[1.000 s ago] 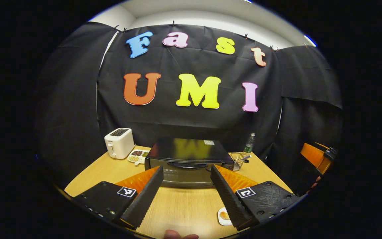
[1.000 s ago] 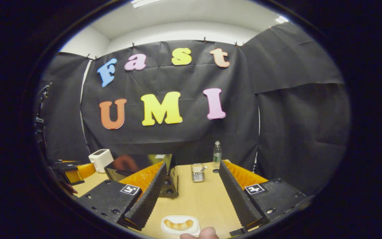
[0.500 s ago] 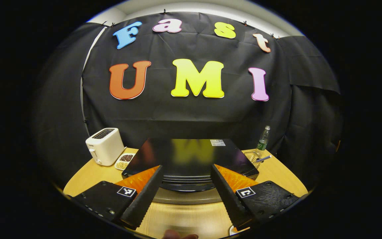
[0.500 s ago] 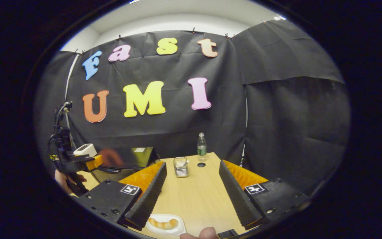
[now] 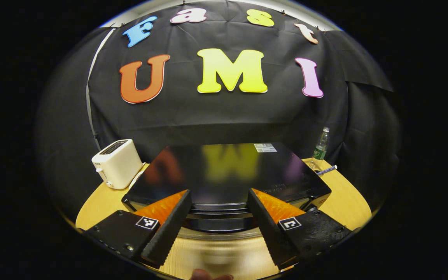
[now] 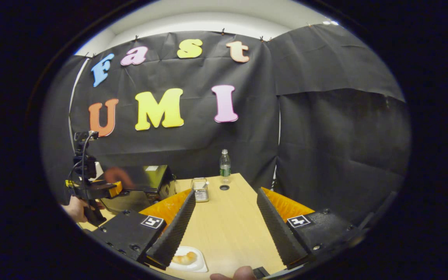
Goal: Open the electric oven with the left hand, put the food in, and close the electric oven.
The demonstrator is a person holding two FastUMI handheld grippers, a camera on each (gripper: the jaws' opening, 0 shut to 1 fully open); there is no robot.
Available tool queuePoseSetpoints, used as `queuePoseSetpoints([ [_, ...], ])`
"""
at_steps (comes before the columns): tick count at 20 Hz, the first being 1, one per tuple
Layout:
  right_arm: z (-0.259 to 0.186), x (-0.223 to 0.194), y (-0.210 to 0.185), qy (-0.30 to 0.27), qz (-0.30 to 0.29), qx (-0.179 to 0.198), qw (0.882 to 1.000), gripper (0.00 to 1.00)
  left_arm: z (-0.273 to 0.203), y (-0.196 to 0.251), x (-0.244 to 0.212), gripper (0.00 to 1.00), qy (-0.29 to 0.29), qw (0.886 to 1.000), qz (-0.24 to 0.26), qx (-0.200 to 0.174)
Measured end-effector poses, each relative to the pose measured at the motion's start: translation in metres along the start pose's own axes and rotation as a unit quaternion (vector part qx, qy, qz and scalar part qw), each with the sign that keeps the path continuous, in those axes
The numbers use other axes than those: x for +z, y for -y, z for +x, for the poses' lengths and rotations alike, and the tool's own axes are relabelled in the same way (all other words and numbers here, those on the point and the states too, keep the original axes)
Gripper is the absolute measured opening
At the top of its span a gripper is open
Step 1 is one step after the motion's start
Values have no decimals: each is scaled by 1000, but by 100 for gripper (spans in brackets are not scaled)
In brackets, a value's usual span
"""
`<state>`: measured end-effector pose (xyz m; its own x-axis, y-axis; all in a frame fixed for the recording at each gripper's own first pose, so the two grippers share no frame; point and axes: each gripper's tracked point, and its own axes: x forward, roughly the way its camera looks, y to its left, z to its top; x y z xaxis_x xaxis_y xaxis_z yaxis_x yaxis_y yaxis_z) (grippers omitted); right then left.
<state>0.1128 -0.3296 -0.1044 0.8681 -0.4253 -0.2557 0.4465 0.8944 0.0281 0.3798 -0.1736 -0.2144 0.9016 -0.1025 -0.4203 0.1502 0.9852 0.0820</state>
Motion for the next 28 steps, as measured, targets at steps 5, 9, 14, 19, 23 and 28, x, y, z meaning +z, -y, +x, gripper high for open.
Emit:
queuePoseSetpoints([
  [5,0,-3,-17,-3,0,13,1000,98,-7,1,-11,96,-11,1000,-7,2],
  [9,-5,0,-26,3,-1,21,1000,98,-31,4,-22,98,-27,1000,-11,-3],
  [14,-17,-7,-29,-1,2,24,1000,98,-72,13,-91,96,-114,993,-35,-17],
  [19,-36,-22,-28,-16,-6,27,999,99,-96,11,-137,96,-154,987,-46,-26],
  [23,-53,-28,-22,-26,-15,28,999,99,-102,11,-166,96,-184,982,-34,-28],
  [28,-70,-27,-14,-30,-30,25,999,99,-99,7,-201,96,-221,975,-26,-26],
])
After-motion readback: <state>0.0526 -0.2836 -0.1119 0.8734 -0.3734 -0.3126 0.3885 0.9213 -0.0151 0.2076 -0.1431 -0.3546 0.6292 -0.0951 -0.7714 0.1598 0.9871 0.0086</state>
